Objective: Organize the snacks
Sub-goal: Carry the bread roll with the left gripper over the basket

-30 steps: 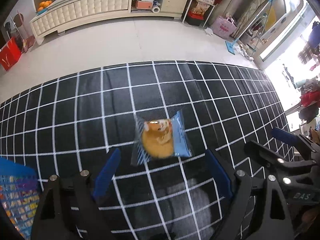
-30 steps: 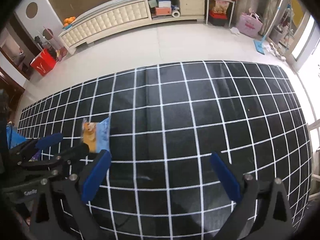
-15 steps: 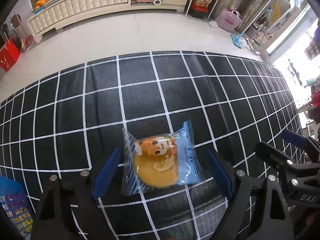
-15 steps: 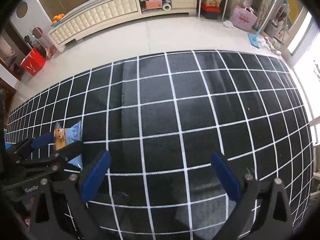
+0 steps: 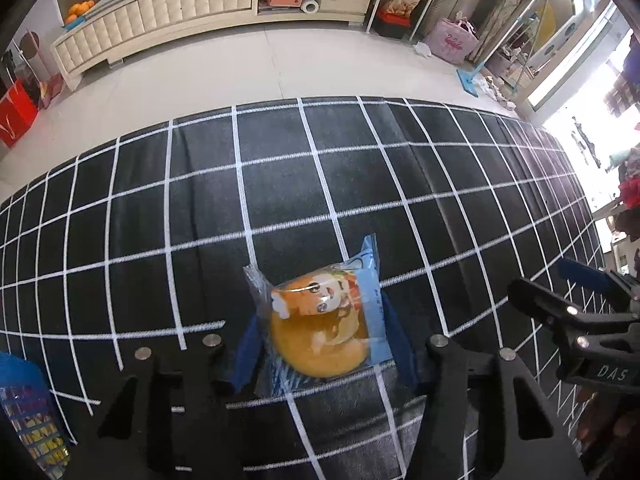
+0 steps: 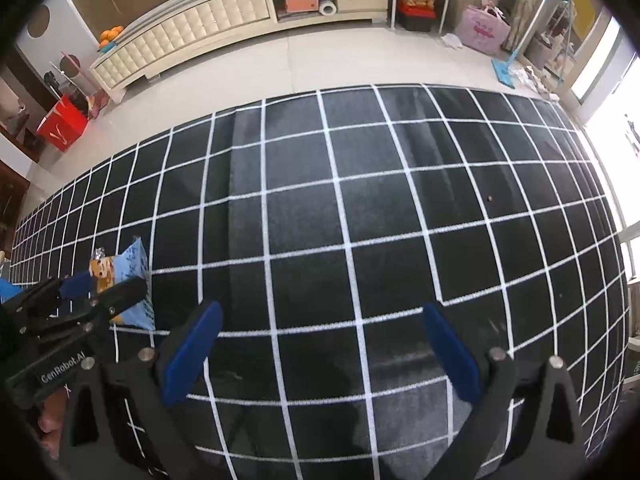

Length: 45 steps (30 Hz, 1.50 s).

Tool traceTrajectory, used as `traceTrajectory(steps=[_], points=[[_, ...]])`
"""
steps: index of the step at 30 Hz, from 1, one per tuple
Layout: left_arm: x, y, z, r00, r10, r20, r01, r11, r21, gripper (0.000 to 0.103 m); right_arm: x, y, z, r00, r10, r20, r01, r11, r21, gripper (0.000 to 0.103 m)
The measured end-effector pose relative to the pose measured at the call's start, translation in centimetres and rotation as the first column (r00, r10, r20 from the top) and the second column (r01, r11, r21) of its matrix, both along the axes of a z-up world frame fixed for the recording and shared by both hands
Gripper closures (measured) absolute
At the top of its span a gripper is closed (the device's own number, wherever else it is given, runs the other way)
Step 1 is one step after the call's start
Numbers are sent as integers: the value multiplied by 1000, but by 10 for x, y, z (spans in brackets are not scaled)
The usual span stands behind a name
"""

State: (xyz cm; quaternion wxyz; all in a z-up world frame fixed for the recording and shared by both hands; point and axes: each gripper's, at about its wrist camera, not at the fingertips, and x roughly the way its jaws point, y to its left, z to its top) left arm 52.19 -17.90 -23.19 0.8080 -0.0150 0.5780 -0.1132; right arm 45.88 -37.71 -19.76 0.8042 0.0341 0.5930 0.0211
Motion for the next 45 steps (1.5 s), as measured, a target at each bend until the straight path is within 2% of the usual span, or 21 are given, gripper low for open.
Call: traceTrajectory(steps=[3, 7, 10, 13, 19, 22, 27, 32, 35, 38, 41, 45], points=[[-11, 2, 7, 1000, -6, 3, 6, 1000, -8, 50, -7, 1, 8, 1000, 1, 1, -1, 1000, -2, 2], [-33, 6, 30, 999, -24, 37, 24, 1000, -6, 50, -26, 6, 31, 1000, 2, 27, -2, 1000, -9, 2], [-57, 9, 59, 995, -45, 86, 44, 999, 13, 50, -40, 15, 51, 999, 9, 48, -8, 1000, -12, 2], [-76, 17, 82, 993, -40, 108, 42, 999, -12, 50, -60, 25, 79, 996, 17, 82, -17, 1000, -9, 2], [-122, 42, 136, 981, -29, 190, 33, 999, -17, 50, -94, 48, 124, 988, 51, 147, -49, 999, -16, 2], [-144, 66, 162, 974, -3, 227, 13, 999, -42, 50, -111, 65, 142, 981, 78, 177, -72, 997, -39, 2], [-175, 95, 186, 968, 43, 248, -25, 997, -76, 50, -134, 87, 166, 970, 109, 219, -103, 994, -37, 2], [-206, 126, 205, 959, 83, 273, -59, 994, -92, 50, -146, 116, 179, 956, 154, 250, -151, 988, -31, 2], [-218, 145, 207, 963, 99, 250, -69, 990, -122, 50, -150, 140, 180, 949, 191, 252, -191, 981, -22, 2], [-228, 161, 207, 960, 128, 251, -111, 990, -81, 50, -152, 163, 177, 940, 230, 252, -235, 972, -11, 2], [-239, 183, 209, 959, 147, 243, -129, 988, -90, 50, -154, 184, 173, 930, 267, 252, -276, 961, 1, 2], [-249, 205, 215, 953, 166, 254, -157, 986, -58, 50, -155, 219, 165, 922, 309, 234, -323, 946, 22, 2]])
